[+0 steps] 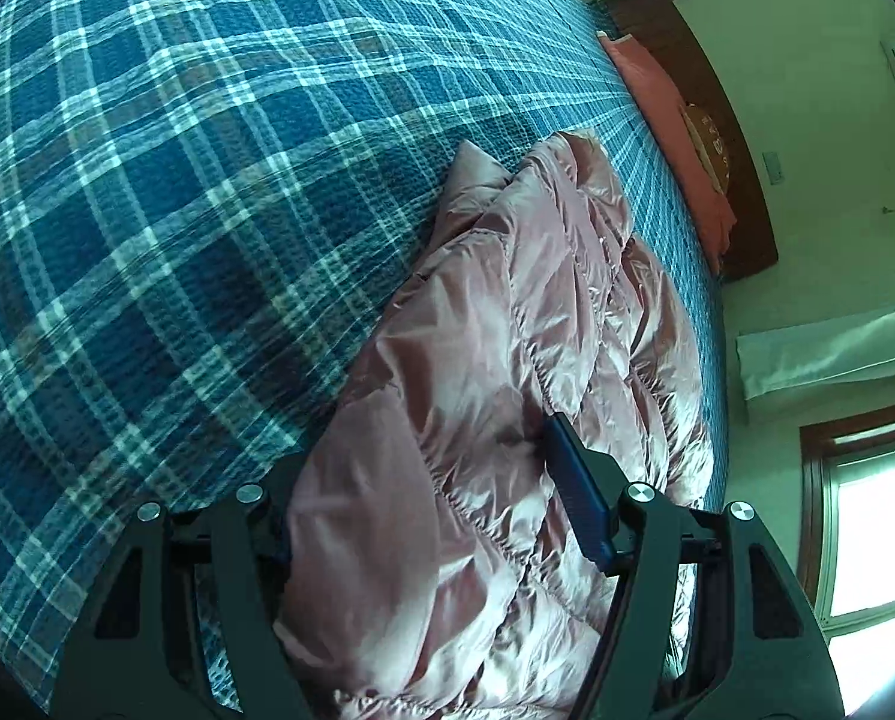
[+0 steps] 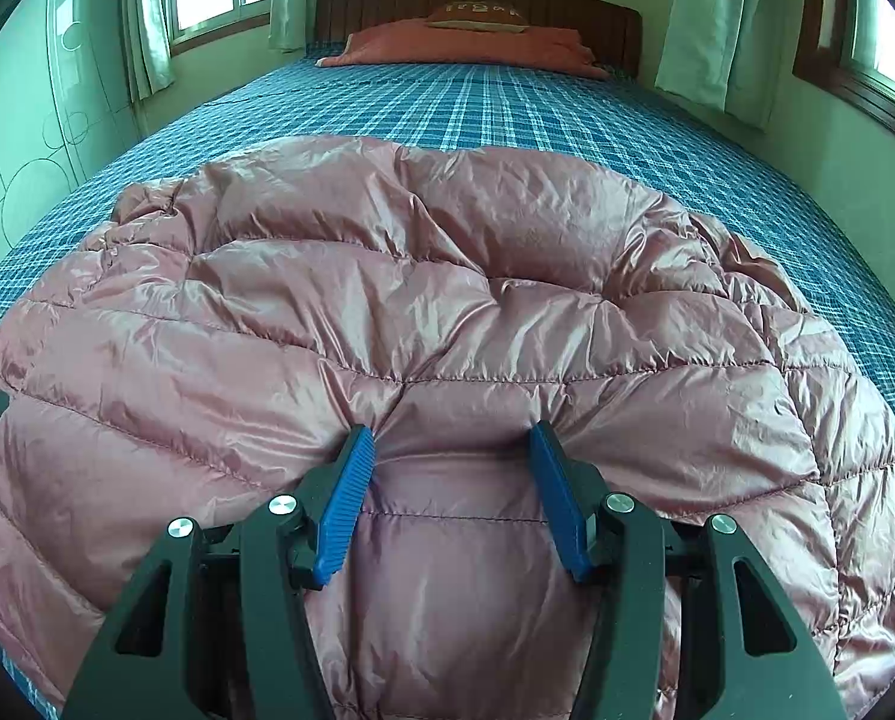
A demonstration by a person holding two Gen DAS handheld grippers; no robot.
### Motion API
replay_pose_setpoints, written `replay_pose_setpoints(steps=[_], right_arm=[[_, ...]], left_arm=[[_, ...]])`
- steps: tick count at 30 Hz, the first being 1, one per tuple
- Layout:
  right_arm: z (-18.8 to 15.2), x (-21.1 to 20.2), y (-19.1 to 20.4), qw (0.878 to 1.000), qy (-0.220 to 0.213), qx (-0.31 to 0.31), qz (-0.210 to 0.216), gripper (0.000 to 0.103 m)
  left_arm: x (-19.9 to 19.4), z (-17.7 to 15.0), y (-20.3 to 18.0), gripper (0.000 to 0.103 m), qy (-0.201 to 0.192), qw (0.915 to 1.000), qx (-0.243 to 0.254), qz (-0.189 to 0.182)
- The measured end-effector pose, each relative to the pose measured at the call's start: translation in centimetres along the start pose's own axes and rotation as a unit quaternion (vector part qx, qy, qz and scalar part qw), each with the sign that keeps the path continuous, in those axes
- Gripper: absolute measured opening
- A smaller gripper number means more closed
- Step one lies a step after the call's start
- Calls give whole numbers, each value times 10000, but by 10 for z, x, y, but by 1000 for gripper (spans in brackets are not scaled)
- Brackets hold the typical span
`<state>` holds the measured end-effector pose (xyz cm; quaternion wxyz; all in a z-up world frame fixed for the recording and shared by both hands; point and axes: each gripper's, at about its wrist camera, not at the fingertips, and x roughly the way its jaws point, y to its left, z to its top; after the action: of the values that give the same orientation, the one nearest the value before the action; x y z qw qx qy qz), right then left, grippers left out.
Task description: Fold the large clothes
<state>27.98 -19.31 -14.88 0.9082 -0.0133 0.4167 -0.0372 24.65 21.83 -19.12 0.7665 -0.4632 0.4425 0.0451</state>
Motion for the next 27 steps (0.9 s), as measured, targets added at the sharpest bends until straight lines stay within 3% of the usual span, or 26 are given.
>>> replay_pose_setpoints(steps=[4,8,11,14,18,20,27], right_arm=[[0,-1,1,10000,-18,-1,-12,54],[-1,-1,4,10000,-31,-5,-32,54],[-2,-2,5,10000,-41,18,-13,54],[-2,-2,6,10000,-49,13,-32,54],[-2,-2,7,10000,-61,34,-21,54],[-2,-2,8,10000,-58,38,-21,54],[0,-5,5,10000,-40,54,-42,54]], left_arm=[[7,10,-2,66,-13,9999,-74,-83],[13,17,-9,53,-13,9999,64,-85],[20,26,-9,53,45,9998,156,-74],[24,26,-21,55,75,9981,595,134],[23,25,-33,26,13,9962,874,62],[17,25,-41,19,-70,9951,988,-12],[-14,12,-88,15,-422,9839,1724,-222]])
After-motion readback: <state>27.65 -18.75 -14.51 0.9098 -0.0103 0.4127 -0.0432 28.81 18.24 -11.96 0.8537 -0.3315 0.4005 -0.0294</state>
